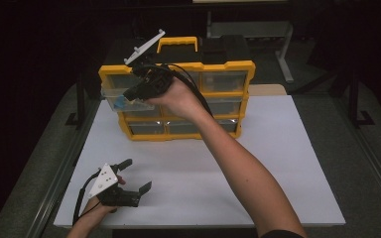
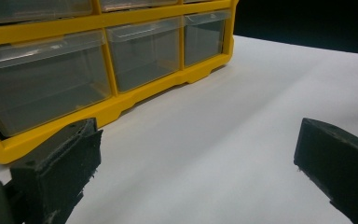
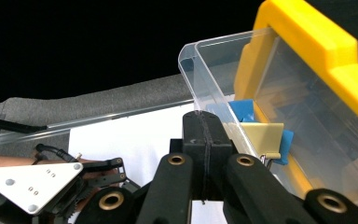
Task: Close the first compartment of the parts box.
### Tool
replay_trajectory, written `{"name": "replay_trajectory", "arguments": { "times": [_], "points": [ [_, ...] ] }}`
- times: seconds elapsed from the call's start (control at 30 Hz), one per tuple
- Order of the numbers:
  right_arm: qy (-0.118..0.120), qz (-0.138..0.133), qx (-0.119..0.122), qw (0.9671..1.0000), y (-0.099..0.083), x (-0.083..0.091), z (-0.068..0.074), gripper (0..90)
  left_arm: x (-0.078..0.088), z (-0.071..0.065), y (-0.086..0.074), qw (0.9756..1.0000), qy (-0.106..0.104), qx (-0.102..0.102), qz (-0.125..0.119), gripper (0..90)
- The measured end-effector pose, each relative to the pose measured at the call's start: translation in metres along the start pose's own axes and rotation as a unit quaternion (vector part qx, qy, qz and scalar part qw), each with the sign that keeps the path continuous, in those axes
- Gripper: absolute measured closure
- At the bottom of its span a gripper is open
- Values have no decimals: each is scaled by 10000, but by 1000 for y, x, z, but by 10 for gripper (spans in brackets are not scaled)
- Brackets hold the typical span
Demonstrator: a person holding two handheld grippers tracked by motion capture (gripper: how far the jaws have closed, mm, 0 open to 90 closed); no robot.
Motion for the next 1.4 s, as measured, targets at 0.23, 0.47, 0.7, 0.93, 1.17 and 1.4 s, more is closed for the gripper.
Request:
{"name": "replay_trajectory", "arguments": {
  "times": [0.23,0.47,0.7,0.93,1.17,1.4],
  "points": [
    [-220,-25,-99,9997,1,-4,-14,895,1,0,-1,10000,-4,-25,59,1],
    [-419,-66,-207,9989,4,-10,-25,895,3,1,-2,10000,16,3,25,1],
    [-752,-124,-215,9969,6,-17,-34,894,5,5,-1,10000,35,3,15,1],
    [-622,-267,-257,9974,1,-13,-33,893,4,6,-1,10000,39,17,-5,1],
    [-517,-441,-256,9974,-14,5,-31,831,5,8,-1,10000,78,47,-12,1],
    [-631,-622,-332,9955,-40,23,-31,692,6,11,-1,9999,110,46,-38,1]
  ]
}}
Point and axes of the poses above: each handheld gripper's, and its own axes: x roughly backward along the jaws, y roughly out of its top, z roughly to its left, the point moved 5 cm from there along -x, roughly forward along the jaws, and after that the axes turned 6 degrees about -y, right-handed, at the moved point
